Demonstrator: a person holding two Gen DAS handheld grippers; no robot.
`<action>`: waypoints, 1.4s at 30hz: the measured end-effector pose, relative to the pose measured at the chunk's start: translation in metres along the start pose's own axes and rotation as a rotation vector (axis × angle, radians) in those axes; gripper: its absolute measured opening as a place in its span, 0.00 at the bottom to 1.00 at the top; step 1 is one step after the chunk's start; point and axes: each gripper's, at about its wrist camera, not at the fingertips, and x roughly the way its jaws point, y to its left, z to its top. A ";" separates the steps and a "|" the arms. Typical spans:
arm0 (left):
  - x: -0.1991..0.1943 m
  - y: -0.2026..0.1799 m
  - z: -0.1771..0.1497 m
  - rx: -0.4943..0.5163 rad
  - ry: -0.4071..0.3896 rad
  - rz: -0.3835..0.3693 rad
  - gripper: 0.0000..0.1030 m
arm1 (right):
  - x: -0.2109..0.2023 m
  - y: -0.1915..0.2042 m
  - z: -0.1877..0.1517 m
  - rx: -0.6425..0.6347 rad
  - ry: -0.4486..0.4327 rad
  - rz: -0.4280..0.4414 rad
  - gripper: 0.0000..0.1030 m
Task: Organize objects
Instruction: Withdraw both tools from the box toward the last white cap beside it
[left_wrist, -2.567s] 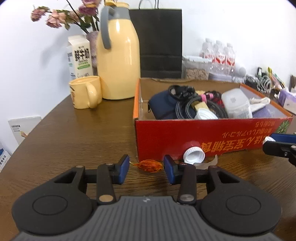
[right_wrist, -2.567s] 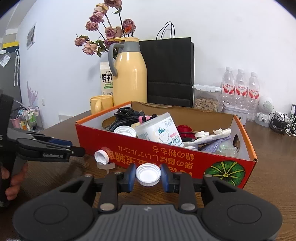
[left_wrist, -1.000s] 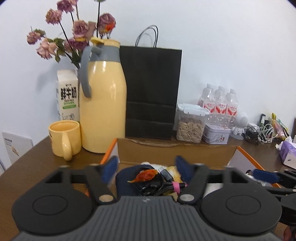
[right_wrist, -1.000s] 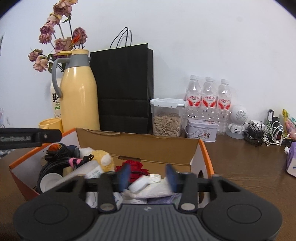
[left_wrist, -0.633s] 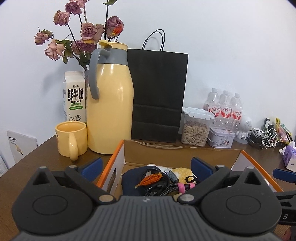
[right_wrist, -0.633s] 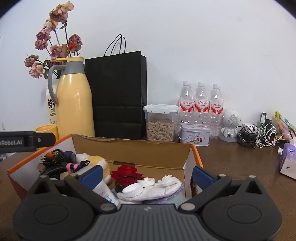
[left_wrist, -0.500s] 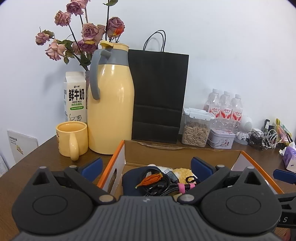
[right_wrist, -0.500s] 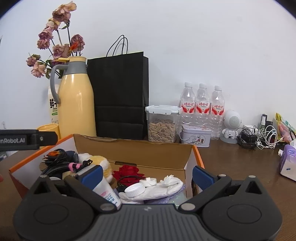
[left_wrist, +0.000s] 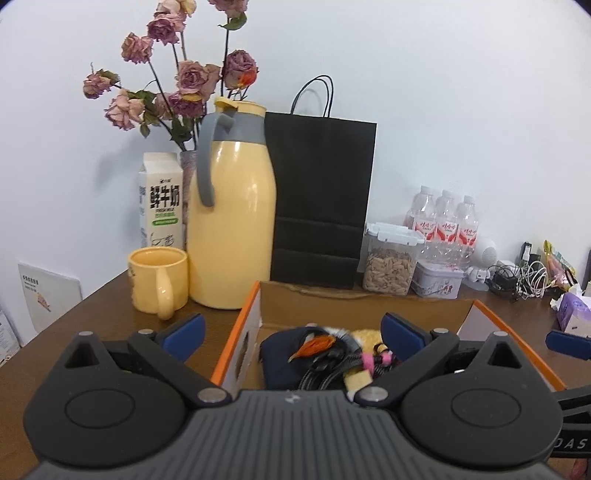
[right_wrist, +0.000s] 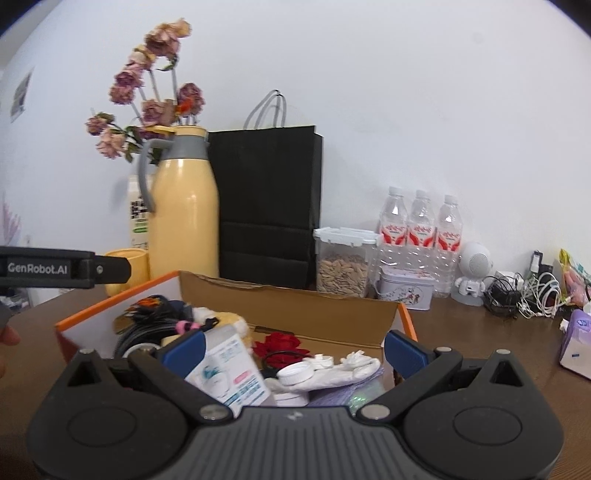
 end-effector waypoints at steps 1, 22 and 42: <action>-0.003 0.002 -0.002 0.003 0.002 0.000 1.00 | -0.003 0.002 -0.001 -0.008 0.000 0.008 1.00; -0.042 0.070 -0.060 0.057 0.197 0.082 1.00 | -0.041 0.070 -0.039 -0.168 0.113 0.246 0.97; -0.051 0.103 -0.062 -0.026 0.217 0.032 1.00 | 0.026 0.112 -0.039 -0.046 0.337 0.269 0.40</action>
